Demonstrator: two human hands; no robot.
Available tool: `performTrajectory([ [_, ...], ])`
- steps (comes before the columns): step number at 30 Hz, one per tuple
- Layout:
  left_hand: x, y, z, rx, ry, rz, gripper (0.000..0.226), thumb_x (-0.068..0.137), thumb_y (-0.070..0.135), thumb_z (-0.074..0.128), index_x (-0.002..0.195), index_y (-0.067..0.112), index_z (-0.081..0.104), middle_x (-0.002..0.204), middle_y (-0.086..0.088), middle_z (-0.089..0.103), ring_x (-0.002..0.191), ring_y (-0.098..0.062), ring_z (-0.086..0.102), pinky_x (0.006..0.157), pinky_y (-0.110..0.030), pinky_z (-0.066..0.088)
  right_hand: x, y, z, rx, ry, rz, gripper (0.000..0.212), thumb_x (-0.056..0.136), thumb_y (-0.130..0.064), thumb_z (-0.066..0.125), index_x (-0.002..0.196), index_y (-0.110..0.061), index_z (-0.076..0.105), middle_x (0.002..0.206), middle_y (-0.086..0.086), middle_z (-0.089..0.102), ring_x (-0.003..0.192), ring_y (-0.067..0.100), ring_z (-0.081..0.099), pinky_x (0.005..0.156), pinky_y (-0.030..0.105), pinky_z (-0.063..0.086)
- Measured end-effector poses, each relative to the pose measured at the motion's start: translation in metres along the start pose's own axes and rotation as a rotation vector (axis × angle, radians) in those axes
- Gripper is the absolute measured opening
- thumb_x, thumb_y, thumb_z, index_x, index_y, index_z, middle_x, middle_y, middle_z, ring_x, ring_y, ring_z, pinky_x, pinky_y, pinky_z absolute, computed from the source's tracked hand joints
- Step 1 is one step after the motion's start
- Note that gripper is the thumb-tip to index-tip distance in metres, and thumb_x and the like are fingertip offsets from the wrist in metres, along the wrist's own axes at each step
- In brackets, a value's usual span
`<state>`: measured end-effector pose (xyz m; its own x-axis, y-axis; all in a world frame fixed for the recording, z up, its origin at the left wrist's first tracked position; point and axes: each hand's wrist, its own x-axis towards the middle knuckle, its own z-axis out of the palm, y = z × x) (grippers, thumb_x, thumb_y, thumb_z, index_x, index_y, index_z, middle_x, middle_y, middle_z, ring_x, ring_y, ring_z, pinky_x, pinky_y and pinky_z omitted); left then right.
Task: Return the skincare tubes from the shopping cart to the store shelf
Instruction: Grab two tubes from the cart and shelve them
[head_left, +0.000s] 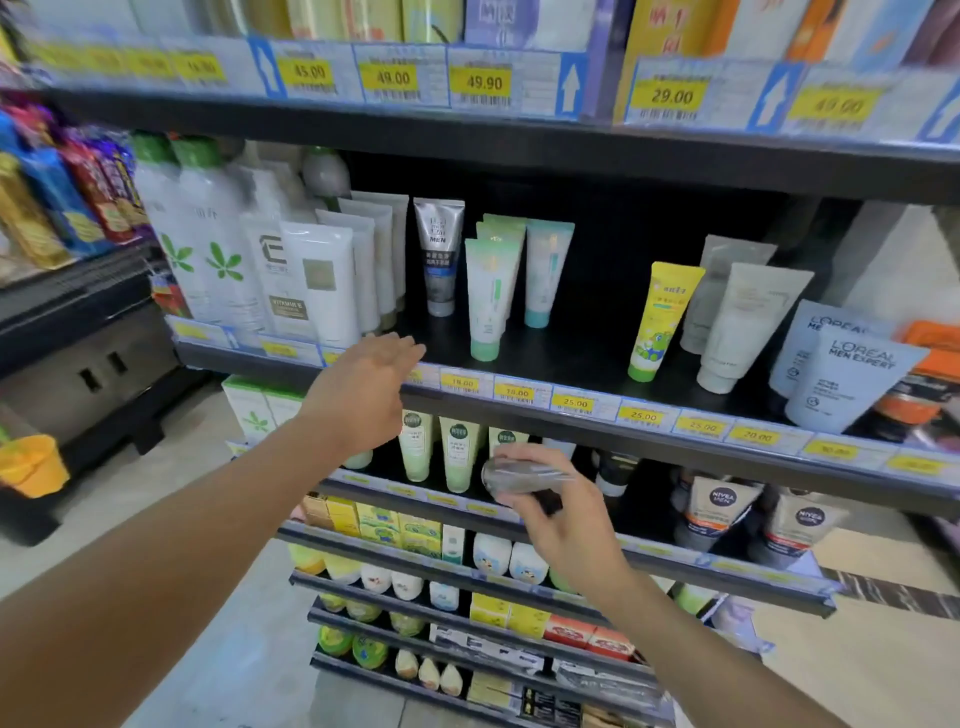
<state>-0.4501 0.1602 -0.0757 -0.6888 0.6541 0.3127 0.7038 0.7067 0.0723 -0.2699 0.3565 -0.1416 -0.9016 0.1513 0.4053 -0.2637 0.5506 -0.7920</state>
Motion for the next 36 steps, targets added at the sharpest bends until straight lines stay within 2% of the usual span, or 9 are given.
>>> performTrajectory([
  [4, -0.012, -0.018, -0.003, -0.002, 0.035, -0.026, 0.068, 0.086, 0.008, 0.056, 0.151, 0.015, 0.033, 0.155, -0.008, 0.036, 0.145, -0.023, 0.029, 0.122, -0.033, 0.012, 0.054, -0.077, 0.001, 0.155, 0.109, -0.007, 0.026, 0.084, -0.011, 0.075, 0.1, -0.023, 0.057, 0.1, -0.02, 0.065, 0.1, 0.0, 0.064, 0.086, 0.018, 0.051],
  [6, -0.019, -0.021, -0.005, -0.04, 0.059, -0.039, 0.072, 0.084, 0.004, 0.055, 0.151, 0.016, 0.033, 0.156, -0.006, 0.035, 0.145, -0.022, 0.028, 0.12, -0.03, 0.011, 0.088, -0.105, 0.003, 0.217, 0.154, -0.014, 0.032, 0.082, -0.008, 0.075, 0.102, -0.022, 0.055, 0.099, -0.018, 0.066, 0.094, -0.006, 0.064, 0.082, 0.012, 0.05],
  [9, -0.024, -0.026, -0.003, -0.096, 0.07, -0.022, 0.074, 0.085, 0.003, 0.053, 0.153, 0.019, 0.029, 0.157, -0.001, 0.031, 0.147, -0.018, 0.022, 0.118, -0.025, 0.011, 0.141, -0.12, 0.016, 0.192, 0.21, -0.023, 0.037, 0.082, -0.01, 0.074, 0.113, -0.021, 0.056, 0.103, -0.014, 0.067, 0.095, -0.005, 0.063, 0.084, 0.015, 0.051],
  [14, -0.021, -0.035, 0.001, -0.143, 0.025, -0.011, 0.077, 0.087, 0.006, 0.053, 0.155, 0.022, 0.02, 0.16, 0.001, 0.024, 0.149, -0.015, 0.014, 0.117, -0.023, 0.006, 0.205, -0.099, 0.059, 0.063, 0.23, 0.154, 0.044, 0.086, -0.009, 0.071, 0.125, -0.012, 0.051, 0.123, 0.004, 0.064, 0.112, 0.017, 0.061, 0.092, 0.029, 0.05],
  [17, -0.02, -0.04, 0.004, -0.145, 0.01, 0.017, 0.077, 0.087, 0.006, 0.051, 0.155, 0.021, 0.019, 0.16, 0.0, 0.024, 0.149, -0.016, 0.013, 0.117, -0.022, 0.006, 0.226, -0.081, 0.082, -0.112, 0.263, 0.241, 0.045, 0.085, -0.011, 0.069, 0.125, -0.009, 0.047, 0.126, 0.012, 0.06, 0.117, 0.03, 0.058, 0.097, 0.042, 0.049],
  [19, -0.019, -0.041, 0.005, -0.147, 0.011, 0.028, 0.076, 0.087, 0.005, 0.051, 0.155, 0.02, 0.02, 0.16, 0.0, 0.024, 0.149, -0.016, 0.014, 0.118, -0.024, 0.006, 0.235, -0.073, 0.092, -0.183, 0.276, 0.3, 0.047, 0.087, -0.013, 0.068, 0.126, -0.005, 0.045, 0.128, 0.016, 0.055, 0.119, 0.034, 0.054, 0.097, 0.042, 0.046],
  [27, -0.014, -0.045, 0.011, -0.145, 0.028, 0.054, 0.076, 0.085, 0.004, 0.048, 0.155, 0.02, 0.02, 0.16, -0.001, 0.025, 0.149, -0.016, 0.015, 0.123, -0.032, 0.005, 0.262, -0.047, 0.105, -0.143, 0.337, 0.373, 0.066, 0.09, -0.005, 0.061, 0.145, -0.001, 0.025, 0.133, 0.021, 0.053, 0.121, 0.035, 0.054, 0.099, 0.042, 0.047],
  [31, -0.015, -0.044, 0.013, -0.131, 0.056, 0.053, 0.077, 0.085, 0.006, 0.049, 0.155, 0.02, 0.019, 0.16, 0.002, 0.025, 0.149, -0.014, 0.015, 0.123, -0.031, 0.001, 0.267, -0.038, 0.108, -0.133, 0.388, 0.37, 0.057, 0.09, -0.003, 0.058, 0.14, -0.003, 0.031, 0.127, 0.021, 0.057, 0.116, 0.035, 0.058, 0.096, 0.043, 0.05],
  [36, -0.015, -0.042, 0.012, -0.124, 0.071, 0.049, 0.077, 0.085, 0.005, 0.05, 0.155, 0.02, 0.021, 0.159, 0.002, 0.027, 0.148, -0.014, 0.017, 0.123, -0.029, -0.002, 0.268, -0.033, 0.111, -0.13, 0.394, 0.378, 0.056, 0.087, -0.001, 0.06, 0.136, -0.006, 0.033, 0.125, 0.018, 0.057, 0.114, 0.034, 0.058, 0.094, 0.045, 0.051],
])
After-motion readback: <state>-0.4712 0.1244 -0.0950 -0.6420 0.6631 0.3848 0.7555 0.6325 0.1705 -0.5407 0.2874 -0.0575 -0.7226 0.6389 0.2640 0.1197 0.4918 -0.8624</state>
